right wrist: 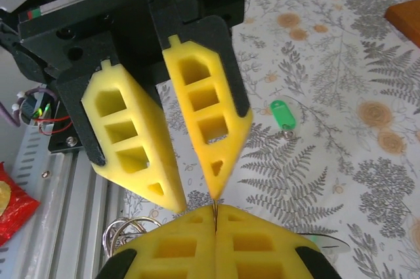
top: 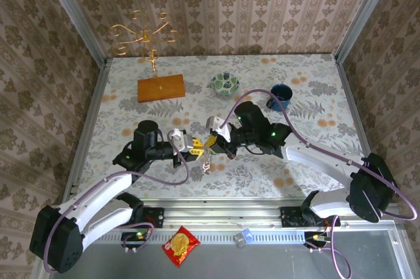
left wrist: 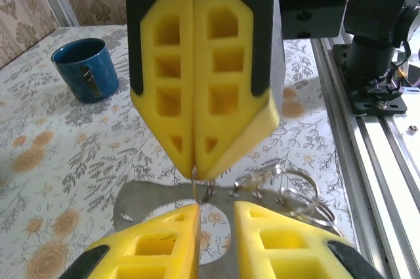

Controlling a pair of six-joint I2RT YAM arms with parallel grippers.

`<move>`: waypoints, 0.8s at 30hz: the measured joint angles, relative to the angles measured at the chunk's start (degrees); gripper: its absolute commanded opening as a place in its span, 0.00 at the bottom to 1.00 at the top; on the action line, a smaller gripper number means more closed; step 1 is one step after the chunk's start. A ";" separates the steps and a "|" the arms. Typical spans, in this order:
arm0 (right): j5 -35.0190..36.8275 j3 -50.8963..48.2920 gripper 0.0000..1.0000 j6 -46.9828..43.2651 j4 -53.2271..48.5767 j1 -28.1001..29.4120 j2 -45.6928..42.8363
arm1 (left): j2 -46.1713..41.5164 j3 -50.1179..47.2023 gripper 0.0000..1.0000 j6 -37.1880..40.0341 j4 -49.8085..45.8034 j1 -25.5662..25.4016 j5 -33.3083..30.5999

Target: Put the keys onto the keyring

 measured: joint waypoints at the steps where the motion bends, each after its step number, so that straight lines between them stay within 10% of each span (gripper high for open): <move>1: -0.09 0.02 0.00 -0.04 -0.13 0.15 0.13 | 0.00 -0.02 0.20 -0.22 0.33 -0.04 0.04; 19: -0.35 0.87 0.01 -1.16 -2.16 0.68 0.81 | 1.29 -0.20 0.00 -1.88 1.51 -0.85 -0.09; 24: -0.07 0.87 0.39 -1.81 -1.97 0.76 0.42 | 0.24 -0.48 0.00 -0.46 1.44 -2.23 -2.64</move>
